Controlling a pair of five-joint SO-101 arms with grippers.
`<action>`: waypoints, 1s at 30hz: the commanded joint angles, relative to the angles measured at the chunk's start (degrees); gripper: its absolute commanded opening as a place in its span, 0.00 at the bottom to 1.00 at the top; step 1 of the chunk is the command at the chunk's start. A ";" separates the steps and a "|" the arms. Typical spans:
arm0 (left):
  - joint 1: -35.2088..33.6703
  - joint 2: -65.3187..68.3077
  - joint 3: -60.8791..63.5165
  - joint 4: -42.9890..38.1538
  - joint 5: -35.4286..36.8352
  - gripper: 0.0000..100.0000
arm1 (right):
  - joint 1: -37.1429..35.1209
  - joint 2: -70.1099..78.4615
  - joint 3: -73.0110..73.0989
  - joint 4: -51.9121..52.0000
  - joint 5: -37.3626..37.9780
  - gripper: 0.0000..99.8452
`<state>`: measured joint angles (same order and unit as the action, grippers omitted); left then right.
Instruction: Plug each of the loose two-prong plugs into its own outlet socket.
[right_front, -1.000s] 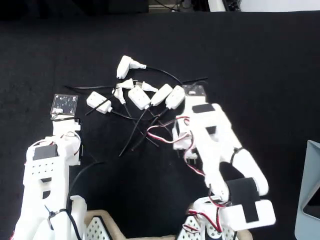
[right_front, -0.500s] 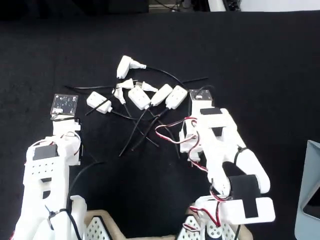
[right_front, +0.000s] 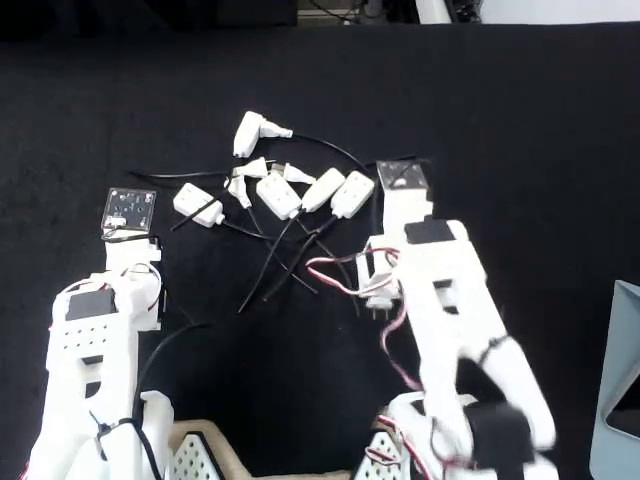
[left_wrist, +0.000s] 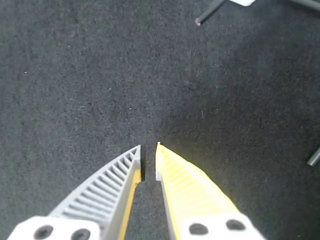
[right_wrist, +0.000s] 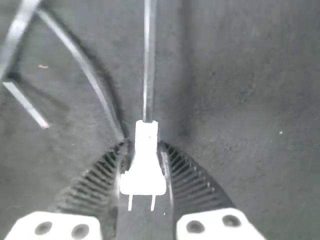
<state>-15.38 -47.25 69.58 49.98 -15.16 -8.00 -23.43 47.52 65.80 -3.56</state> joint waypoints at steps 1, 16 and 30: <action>-0.48 -1.05 -0.40 -1.05 0.18 0.07 | -0.70 -8.92 -0.92 0.62 5.01 0.01; -0.48 -1.05 -0.40 -1.05 0.18 0.07 | -0.88 -13.67 4.97 -1.49 10.29 0.15; -0.40 -1.05 -0.40 -1.05 0.18 0.07 | -1.93 -13.23 5.76 1.67 3.16 0.14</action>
<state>-15.38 -47.25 69.58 49.98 -15.16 -8.09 -35.47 53.76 67.56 2.15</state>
